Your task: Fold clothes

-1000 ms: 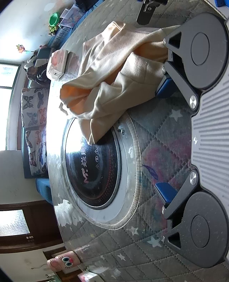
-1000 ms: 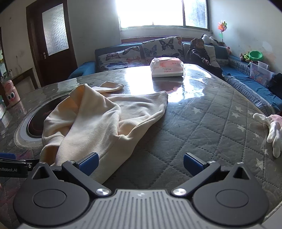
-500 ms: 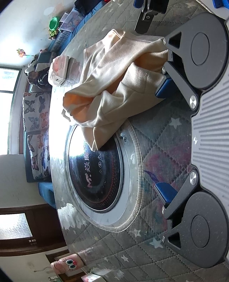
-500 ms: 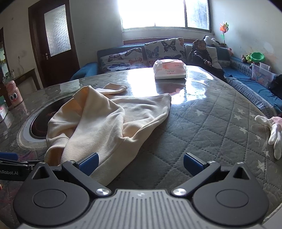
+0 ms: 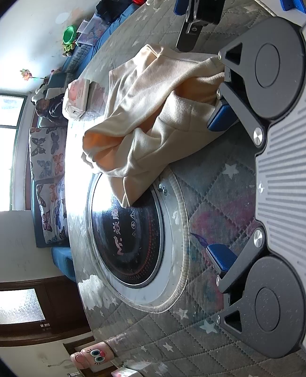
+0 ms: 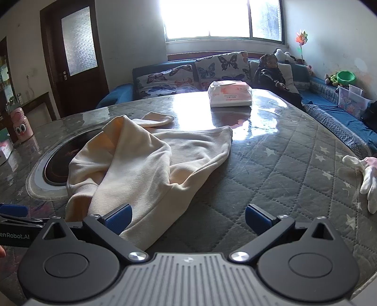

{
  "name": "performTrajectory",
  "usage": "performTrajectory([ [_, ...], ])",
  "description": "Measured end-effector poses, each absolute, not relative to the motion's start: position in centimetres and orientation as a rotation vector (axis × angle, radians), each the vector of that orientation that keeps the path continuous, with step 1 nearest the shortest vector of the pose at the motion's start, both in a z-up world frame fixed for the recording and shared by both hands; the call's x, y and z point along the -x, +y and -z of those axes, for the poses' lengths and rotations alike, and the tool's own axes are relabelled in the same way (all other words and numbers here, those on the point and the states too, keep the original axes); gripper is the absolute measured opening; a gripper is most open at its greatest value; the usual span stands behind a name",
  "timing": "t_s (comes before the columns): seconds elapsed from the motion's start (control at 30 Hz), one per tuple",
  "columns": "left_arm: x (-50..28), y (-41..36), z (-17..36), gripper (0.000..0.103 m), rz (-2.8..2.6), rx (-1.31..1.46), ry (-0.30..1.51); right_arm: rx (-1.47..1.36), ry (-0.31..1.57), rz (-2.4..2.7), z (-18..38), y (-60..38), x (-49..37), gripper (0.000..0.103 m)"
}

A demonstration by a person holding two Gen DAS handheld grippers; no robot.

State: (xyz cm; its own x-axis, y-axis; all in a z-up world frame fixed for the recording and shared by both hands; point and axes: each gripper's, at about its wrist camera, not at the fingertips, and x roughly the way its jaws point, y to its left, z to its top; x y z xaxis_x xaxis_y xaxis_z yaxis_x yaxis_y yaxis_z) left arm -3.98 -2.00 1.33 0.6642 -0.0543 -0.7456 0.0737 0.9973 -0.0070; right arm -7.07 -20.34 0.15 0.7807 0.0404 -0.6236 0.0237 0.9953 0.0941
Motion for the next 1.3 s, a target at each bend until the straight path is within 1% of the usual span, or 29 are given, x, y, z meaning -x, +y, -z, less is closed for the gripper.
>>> performTrajectory([
  [1.3, 2.8, -3.4, -1.8, 0.103, 0.127, -0.064, 0.830, -0.094, 0.681, -0.054, -0.3, -19.4, 5.8, 0.103],
])
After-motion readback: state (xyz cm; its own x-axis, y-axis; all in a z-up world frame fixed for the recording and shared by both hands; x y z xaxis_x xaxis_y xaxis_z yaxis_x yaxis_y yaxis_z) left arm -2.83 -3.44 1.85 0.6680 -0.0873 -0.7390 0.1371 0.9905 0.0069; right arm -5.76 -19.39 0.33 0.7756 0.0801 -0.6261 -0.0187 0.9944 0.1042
